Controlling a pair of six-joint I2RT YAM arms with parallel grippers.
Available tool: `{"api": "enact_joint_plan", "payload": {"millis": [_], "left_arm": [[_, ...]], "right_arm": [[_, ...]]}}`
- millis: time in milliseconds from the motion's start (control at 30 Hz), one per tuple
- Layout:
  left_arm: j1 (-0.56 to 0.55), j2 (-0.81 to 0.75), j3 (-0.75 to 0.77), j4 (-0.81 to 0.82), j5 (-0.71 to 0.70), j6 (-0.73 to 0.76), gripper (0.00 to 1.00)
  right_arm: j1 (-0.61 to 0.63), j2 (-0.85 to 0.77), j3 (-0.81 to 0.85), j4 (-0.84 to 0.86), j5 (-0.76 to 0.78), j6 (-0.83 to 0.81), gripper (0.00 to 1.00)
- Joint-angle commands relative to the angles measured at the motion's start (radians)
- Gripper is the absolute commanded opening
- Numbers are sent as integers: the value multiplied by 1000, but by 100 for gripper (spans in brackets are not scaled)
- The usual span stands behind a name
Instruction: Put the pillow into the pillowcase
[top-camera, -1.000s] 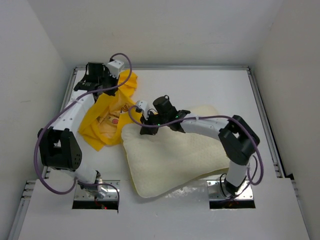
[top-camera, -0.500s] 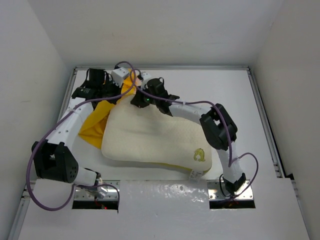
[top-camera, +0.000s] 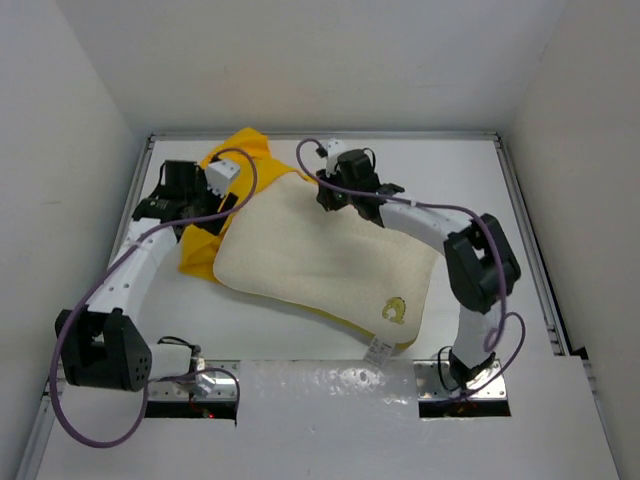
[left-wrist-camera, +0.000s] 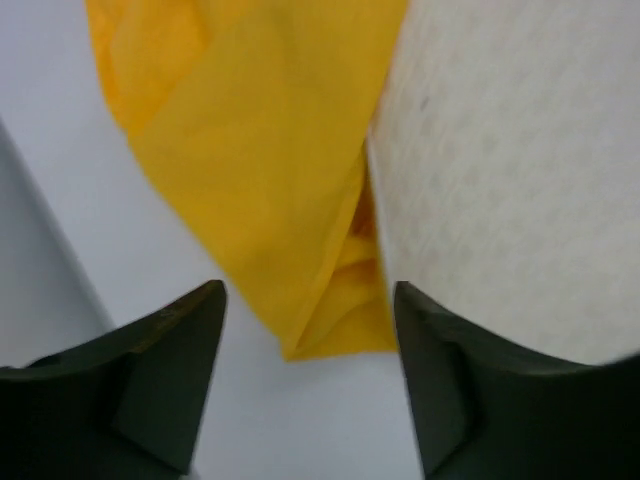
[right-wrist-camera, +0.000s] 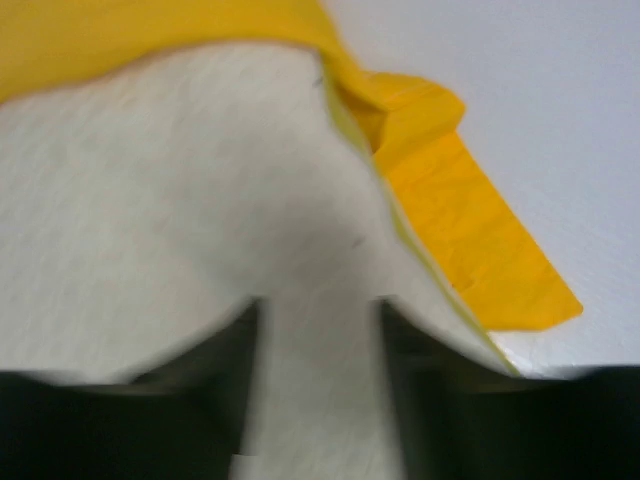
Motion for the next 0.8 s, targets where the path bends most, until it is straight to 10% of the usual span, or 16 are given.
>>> {"api": "enact_joint_plan", "payload": {"millis": [0,67,133,167,267,533,767], "left_arm": [[34,-37,-144,42,-226,52,57],[117,-16,-223,80,-213,73,42],[206,22,-250,131,-156,90,57],[215,32,-261,179,-147,109,66],[217,62,-304,255,-118,135,83],[217,208,-272,352,-131,63,75],[218,213,-275,332,-136,47,16]], "right_arm": [[81,-210,-133,48,5,-128,11],[189,-263,-265,99,22,-234,16],[273,-332,-399,188,33,-358,46],[344,-351,-443,234,36,-384,76],[460,-373,-558,372,115,-467,96],[572,-184,-504,426,323,-564,99],[575,-110,-489,463,375,-563,99]]}}
